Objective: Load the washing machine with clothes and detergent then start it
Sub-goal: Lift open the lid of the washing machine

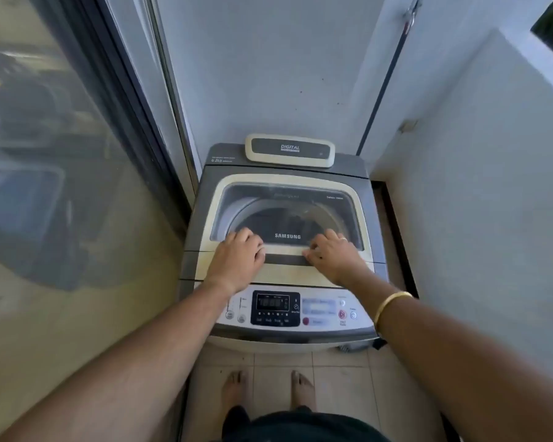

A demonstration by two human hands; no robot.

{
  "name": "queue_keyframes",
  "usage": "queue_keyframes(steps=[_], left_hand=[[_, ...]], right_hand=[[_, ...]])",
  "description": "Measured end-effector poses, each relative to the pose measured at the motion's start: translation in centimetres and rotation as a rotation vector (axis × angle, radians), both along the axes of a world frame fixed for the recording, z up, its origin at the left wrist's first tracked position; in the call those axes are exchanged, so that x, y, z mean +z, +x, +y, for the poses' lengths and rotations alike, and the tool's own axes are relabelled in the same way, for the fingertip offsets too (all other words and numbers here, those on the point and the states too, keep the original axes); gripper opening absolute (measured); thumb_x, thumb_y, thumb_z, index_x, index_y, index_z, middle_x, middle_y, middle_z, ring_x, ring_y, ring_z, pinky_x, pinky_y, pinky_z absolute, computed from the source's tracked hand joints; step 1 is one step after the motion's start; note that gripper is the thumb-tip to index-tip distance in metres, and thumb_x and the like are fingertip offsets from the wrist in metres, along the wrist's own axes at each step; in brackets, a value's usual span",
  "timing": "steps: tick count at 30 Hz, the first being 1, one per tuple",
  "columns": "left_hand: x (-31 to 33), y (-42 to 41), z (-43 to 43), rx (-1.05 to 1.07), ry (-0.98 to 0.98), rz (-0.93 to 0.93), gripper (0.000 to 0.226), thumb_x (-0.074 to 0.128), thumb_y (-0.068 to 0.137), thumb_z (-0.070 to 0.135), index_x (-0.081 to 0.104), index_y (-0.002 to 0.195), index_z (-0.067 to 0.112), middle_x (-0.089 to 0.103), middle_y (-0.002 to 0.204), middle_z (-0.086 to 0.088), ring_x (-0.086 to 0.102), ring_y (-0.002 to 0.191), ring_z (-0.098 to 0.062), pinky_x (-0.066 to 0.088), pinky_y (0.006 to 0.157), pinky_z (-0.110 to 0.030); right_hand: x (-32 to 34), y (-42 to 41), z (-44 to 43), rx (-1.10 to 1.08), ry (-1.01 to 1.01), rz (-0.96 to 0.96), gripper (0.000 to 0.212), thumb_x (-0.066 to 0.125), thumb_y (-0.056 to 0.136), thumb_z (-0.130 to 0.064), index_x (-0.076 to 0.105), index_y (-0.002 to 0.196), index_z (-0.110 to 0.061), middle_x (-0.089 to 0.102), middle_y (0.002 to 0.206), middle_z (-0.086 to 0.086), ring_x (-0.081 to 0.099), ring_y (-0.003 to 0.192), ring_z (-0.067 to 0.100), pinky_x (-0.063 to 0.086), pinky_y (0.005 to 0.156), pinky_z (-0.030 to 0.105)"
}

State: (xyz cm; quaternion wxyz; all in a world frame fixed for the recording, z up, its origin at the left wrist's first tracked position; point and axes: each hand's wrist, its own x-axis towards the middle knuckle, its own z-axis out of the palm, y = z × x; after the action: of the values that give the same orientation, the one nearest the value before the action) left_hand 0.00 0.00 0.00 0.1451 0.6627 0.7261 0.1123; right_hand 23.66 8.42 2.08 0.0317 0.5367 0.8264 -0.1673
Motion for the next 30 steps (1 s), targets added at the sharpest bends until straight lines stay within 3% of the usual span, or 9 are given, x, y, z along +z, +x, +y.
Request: queue_keyframes(steps=[6, 11, 16, 20, 27, 30], left_hand=[[-0.3, 1.0, -0.5, -0.067, -0.023, 0.017, 0.023, 0.051, 0.116, 0.044, 0.065, 0.113, 0.026, 0.063, 0.114, 0.009, 0.06, 0.107, -0.015, 0.056, 0.106, -0.039], [-0.1, 1.4, -0.2, -0.105, -0.073, 0.038, 0.026, 0.05, 0.114, 0.055, 0.06, 0.116, 0.031, 0.062, 0.114, 0.012, 0.06, 0.109, -0.013, 0.05, 0.11, -0.036], [0.2, 1.6, 0.6, -0.119, -0.081, 0.053, 0.026, 0.051, 0.11, 0.056, 0.056, 0.105, 0.031, 0.06, 0.104, 0.011, 0.059, 0.1, -0.014, 0.051, 0.1, -0.035], [0.5, 1.6, 1.2, -0.106, -0.086, 0.023, 0.029, 0.054, 0.107, 0.054, 0.055, 0.095, 0.027, 0.057, 0.093, 0.011, 0.057, 0.091, -0.015, 0.046, 0.088, -0.033], [0.8, 1.3, 1.2, -0.132, 0.299, 0.086, 0.03, 0.056, 0.1, 0.054, 0.055, 0.086, 0.028, 0.054, 0.081, 0.013, 0.052, 0.075, -0.012, 0.05, 0.074, -0.029], [2.5, 1.1, 1.5, -0.144, 0.437, 0.131, 0.032, 0.062, 0.099, 0.05, 0.059, 0.084, 0.022, 0.054, 0.079, 0.009, 0.051, 0.073, -0.015, 0.046, 0.071, -0.033]], right_hand=[[-0.4, 0.7, -1.0, 0.059, -0.1, 0.026, 0.031, 0.064, 0.094, -0.061, 0.058, 0.103, -0.032, 0.061, 0.103, -0.009, 0.059, 0.095, 0.015, 0.058, 0.092, 0.04], [-0.5, 0.6, -0.5, 0.048, -0.133, 0.022, 0.035, 0.074, 0.087, -0.06, 0.063, 0.106, -0.031, 0.066, 0.107, -0.009, 0.062, 0.097, 0.014, 0.06, 0.091, 0.04], [-0.7, 0.3, 0.6, 0.044, -0.2, -0.004, 0.035, 0.08, 0.086, -0.055, 0.067, 0.103, -0.028, 0.07, 0.103, -0.007, 0.066, 0.09, 0.017, 0.063, 0.087, 0.043], [-0.3, 0.4, 1.1, 0.04, -0.255, 0.005, 0.03, 0.082, 0.087, -0.05, 0.065, 0.097, -0.027, 0.067, 0.096, -0.006, 0.064, 0.085, 0.017, 0.059, 0.078, 0.036], [4.7, 0.9, 2.7, 0.049, -0.294, 0.103, 0.028, 0.086, 0.085, -0.045, 0.064, 0.091, -0.03, 0.066, 0.092, -0.006, 0.063, 0.087, 0.02, 0.052, 0.073, 0.033], [7.2, 1.2, 2.5, 0.047, -0.233, 0.126, 0.032, 0.086, 0.083, -0.05, 0.064, 0.092, -0.028, 0.065, 0.092, -0.008, 0.062, 0.086, 0.018, 0.056, 0.076, 0.039]])
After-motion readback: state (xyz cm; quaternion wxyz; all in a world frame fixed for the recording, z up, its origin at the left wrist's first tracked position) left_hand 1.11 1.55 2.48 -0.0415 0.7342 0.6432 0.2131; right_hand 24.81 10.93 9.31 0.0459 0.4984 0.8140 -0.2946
